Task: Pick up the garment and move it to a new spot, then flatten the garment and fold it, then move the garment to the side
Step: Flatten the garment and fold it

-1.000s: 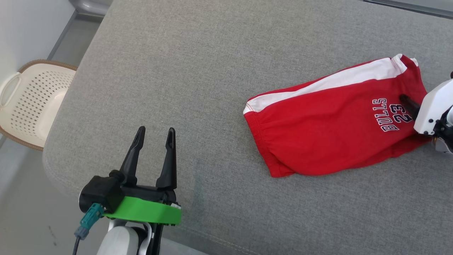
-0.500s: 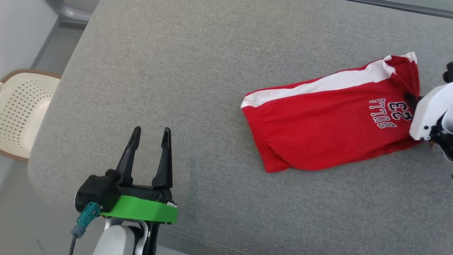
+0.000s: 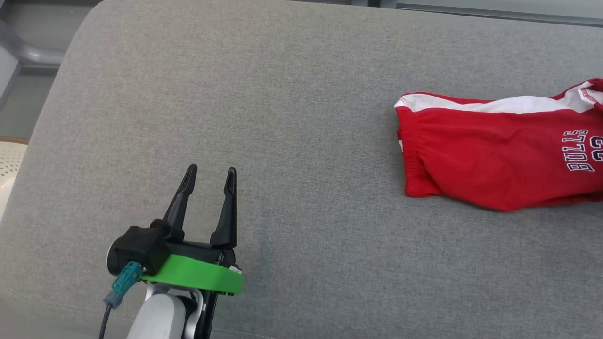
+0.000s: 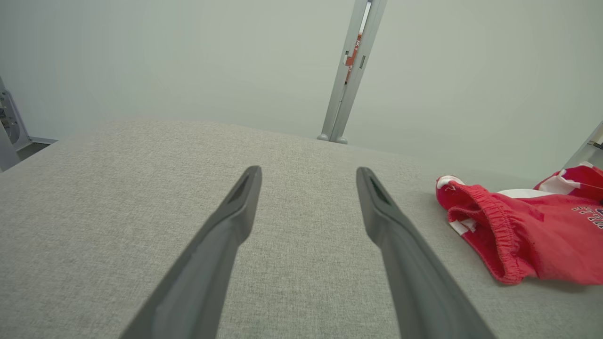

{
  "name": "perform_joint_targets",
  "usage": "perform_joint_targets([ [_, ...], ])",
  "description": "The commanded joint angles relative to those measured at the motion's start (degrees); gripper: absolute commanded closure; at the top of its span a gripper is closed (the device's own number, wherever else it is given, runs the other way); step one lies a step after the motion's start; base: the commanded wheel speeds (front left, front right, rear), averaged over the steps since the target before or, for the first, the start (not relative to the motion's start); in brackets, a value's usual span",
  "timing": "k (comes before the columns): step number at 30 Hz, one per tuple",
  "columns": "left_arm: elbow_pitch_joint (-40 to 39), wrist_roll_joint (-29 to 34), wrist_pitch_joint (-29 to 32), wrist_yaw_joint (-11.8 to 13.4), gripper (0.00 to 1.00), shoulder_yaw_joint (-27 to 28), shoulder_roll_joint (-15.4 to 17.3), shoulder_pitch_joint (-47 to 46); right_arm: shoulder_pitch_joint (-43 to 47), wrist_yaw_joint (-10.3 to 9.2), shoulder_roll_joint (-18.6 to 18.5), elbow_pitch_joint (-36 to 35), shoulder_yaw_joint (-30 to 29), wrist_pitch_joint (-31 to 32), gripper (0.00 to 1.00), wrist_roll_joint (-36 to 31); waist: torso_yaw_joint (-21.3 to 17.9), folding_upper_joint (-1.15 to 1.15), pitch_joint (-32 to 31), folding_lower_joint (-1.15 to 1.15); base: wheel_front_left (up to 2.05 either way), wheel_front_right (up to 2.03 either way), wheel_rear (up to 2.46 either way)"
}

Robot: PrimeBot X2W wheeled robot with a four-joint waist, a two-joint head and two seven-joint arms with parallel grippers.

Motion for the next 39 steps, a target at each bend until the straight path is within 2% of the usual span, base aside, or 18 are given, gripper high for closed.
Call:
perform_joint_targets([
  [1, 0.3, 0.5, -0.1, -0.2, 0.0, -0.2, 0.1, -0.8, 1.0, -0.12, 0.4, -1.0, -0.9, 0.5, 1.0, -1.8, -1.3, 0.0, -1.1, 0.0, 0.0, 0.0, 0.0],
  [6, 0.8, 0.2, -0.1, 0.1, 0.0, -0.7, 0.1, -0.7, 1.5, -0.12, 3.4, -6.1, -2.5, 2.7, 1.0, -5.4, -1.8, 0.0, -1.8, 0.0, 0.0, 0.0, 0.0],
  [14, 1.4, -0.3, -0.1, -0.1, 0.0, -0.8, 0.1, 0.1, -1.1, -0.11, 8.6, -12.2, 2.3, 7.3, 1.0, -6.3, -1.4, 0.0, -2.8, 0.0, 0.0, 0.0, 0.0],
  [21, 1.5, -1.0, -0.1, -0.3, 0.0, -1.6, 0.1, 0.4, -4.5, -0.11, 15.0, -10.9, 9.2, 7.9, 1.0, -6.5, 0.5, 0.0, -2.7, 0.0, 0.0, 0.0, 0.0],
  [28, 1.8, -1.5, -0.1, -0.3, 0.0, -1.9, 0.1, 0.5, -6.1, -0.11, 18.7, -6.2, 15.3, 7.6, 1.0, -7.1, 2.2, 0.0, -2.5, 0.0, 0.0, 0.0, 0.0],
  [29, 1.8, -1.5, -0.1, -0.3, 0.0, -2.0, 0.1, 0.5, -6.2, -0.11, 18.8, -5.3, 16.1, 7.9, 0.84, -7.4, 2.4, 0.0, -2.5, 0.0, 0.0, 0.0, 0.0],
  [30, 1.8, -1.6, -0.1, -0.3, 0.0, -2.1, 0.1, 0.5, -6.3, -0.11, 19.0, -4.7, 16.6, 7.9, 0.11, -7.5, 2.5, 0.0, -2.4, 0.0, 0.0, 0.0, 0.0],
  [31, 1.8, -1.6, -0.1, -0.2, 0.0, -2.2, 0.1, 0.6, -6.4, -0.11, 19.2, -4.2, 17.3, 7.7, 0.0, -7.2, 2.7, 0.0, -2.4, 0.0, 0.0, 0.0, 0.0],
  [34, 1.8, -1.7, -0.1, -0.1, 0.0, -2.2, 0.1, 0.7, -6.9, -0.11, 19.6, -4.1, 18.3, 6.4, 0.0, -5.1, 2.8, 0.0, -2.4, 0.0, 0.0, 0.0, 0.0],
  [39, 2.0, -1.3, -0.1, 0.1, 0.0, -1.3, 0.1, 1.1, -7.6, -0.11, 18.9, -8.3, 17.8, 0.8, 0.0, 0.9, 1.8, 0.0, -3.0, 0.0, 0.0, 0.0, 0.0],
])
